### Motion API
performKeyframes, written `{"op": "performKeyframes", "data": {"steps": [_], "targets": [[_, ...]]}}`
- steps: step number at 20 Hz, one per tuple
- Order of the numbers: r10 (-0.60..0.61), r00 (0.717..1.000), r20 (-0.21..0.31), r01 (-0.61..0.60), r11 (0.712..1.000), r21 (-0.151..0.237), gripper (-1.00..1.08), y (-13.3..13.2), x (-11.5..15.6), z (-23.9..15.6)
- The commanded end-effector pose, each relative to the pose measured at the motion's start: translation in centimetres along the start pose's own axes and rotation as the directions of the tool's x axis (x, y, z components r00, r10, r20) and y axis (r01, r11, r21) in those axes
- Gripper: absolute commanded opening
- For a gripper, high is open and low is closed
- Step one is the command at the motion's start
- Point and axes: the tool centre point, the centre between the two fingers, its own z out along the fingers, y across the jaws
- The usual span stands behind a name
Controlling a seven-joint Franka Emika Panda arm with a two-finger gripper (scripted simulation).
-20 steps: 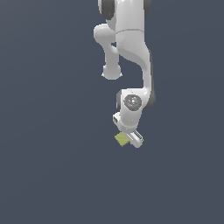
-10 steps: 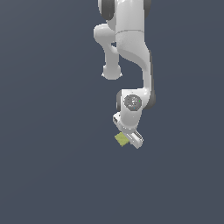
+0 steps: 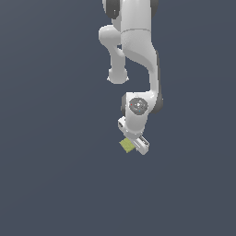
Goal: Pick up the object and move it to a goal position.
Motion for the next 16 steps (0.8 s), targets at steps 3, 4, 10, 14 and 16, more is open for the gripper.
{"op": "performKeyframes", "data": {"steps": [3, 4, 10, 14, 16], "targets": [[0.001, 1.000, -0.001, -0.001, 1.000, 0.002, -1.00, 1.4, 0.4, -1.3], [0.001, 1.000, -0.001, -0.001, 1.000, 0.002, -1.00, 1.8, 0.6, -1.6], [0.001, 1.000, 0.000, -0.001, 1.000, 0.002, -1.00, 5.4, 1.6, -4.6], [0.001, 1.000, 0.000, -0.001, 1.000, 0.002, -1.00, 7.9, 2.3, -6.6], [0.001, 1.000, 0.000, -0.001, 1.000, 0.002, -1.00, 8.9, 2.6, -7.5]]}}
